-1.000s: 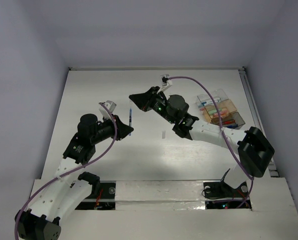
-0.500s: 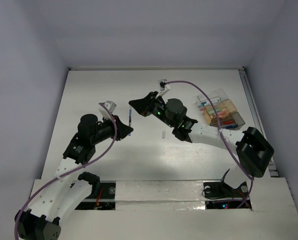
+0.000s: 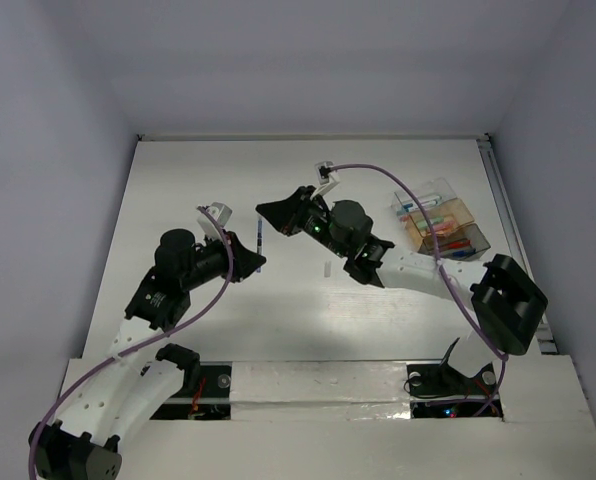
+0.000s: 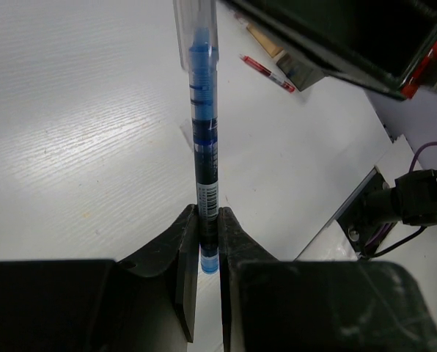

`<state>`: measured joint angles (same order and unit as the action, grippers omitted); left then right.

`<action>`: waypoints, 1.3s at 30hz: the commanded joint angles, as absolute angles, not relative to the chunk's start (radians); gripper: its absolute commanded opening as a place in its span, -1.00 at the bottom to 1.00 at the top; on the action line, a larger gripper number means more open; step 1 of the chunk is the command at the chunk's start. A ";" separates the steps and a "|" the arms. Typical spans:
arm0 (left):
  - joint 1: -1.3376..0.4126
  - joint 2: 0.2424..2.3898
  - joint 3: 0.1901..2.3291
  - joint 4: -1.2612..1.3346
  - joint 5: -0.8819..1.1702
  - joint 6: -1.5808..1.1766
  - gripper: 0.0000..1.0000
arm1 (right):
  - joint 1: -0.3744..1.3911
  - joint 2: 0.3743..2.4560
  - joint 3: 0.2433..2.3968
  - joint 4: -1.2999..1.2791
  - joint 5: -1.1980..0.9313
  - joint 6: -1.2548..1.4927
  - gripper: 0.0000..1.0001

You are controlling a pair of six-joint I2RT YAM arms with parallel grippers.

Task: Sort the stationery into containers
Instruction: Close the pen cap on the pen.

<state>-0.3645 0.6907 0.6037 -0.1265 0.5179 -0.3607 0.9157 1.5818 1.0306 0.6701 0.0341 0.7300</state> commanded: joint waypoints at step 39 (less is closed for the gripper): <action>-0.342 0.761 0.880 -0.031 0.374 -0.350 -1.00 | 1.166 1.609 0.738 0.660 -0.183 0.822 -1.00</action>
